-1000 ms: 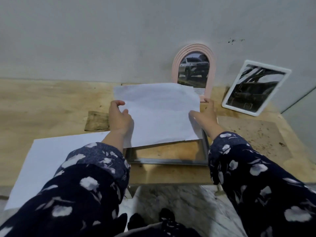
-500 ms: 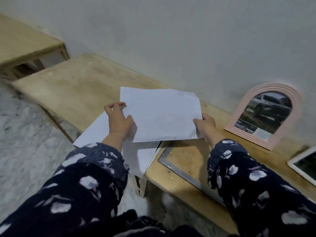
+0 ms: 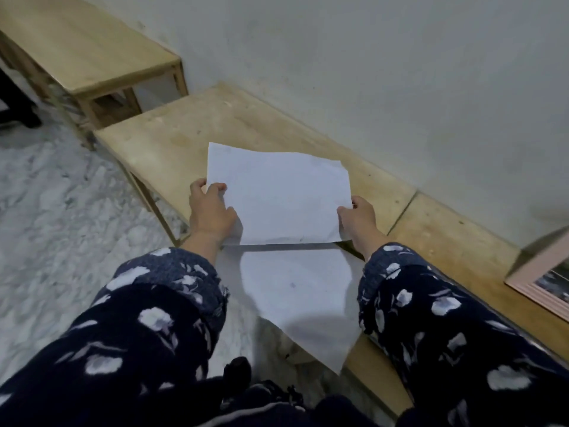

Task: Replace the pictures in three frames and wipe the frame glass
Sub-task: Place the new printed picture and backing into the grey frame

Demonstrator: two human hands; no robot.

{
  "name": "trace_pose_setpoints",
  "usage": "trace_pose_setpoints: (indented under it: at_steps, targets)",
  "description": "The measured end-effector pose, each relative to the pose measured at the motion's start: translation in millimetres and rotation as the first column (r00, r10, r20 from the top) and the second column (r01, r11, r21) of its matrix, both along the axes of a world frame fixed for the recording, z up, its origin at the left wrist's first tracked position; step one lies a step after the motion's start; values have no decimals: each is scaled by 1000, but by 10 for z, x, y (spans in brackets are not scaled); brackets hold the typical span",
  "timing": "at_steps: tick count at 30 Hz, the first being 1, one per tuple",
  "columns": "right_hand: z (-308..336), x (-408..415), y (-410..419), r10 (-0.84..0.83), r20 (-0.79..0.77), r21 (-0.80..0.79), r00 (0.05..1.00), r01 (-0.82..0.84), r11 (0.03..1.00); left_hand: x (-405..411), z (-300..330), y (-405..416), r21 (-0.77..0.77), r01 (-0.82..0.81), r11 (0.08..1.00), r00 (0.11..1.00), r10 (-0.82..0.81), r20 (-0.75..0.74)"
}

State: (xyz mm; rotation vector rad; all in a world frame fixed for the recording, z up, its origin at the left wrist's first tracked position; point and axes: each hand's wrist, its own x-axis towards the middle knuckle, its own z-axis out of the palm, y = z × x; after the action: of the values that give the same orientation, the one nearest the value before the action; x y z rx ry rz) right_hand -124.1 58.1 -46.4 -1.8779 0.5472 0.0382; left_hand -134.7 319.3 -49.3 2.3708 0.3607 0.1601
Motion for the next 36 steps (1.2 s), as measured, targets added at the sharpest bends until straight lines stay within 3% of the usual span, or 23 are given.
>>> trace_pose_setpoints:
  at_steps: [3,8,12,16,21,27,31,36]
  targets:
    - [-105,285,280,-54,30,23,998,53,998,307,-74,200,185,126,975,989,-108,-104]
    - [-278,618,548,-110,76,-42,991,114,993,727,-190,382,257,247,934,958,-196,-207]
    - [-427,756,566,50,-6,-318,999,-49,947,934,-304,405,332,322,886,935,-243,-260]
    - [-547,688,565,190,-167,-598,967,-253,761,986,-477,379,382,464,799,866,-318,-386]
    - [-621,411,628,230,-143,-636,963,-267,724,851,-553,328,396,515,760,842,-362,-400]
    - [-630,-178,579,267,-127,-683,955,-280,675,409,-484,91,433,646,629,761,-576,-298]
    - [-605,-724,562,298,-128,-677,946,-302,671,29,-480,-87,444,731,518,672,-659,-338]
    - [-594,-1482,430,348,-183,-749,919,-360,556,-554,-461,-217,428,777,462,624,-655,-426]
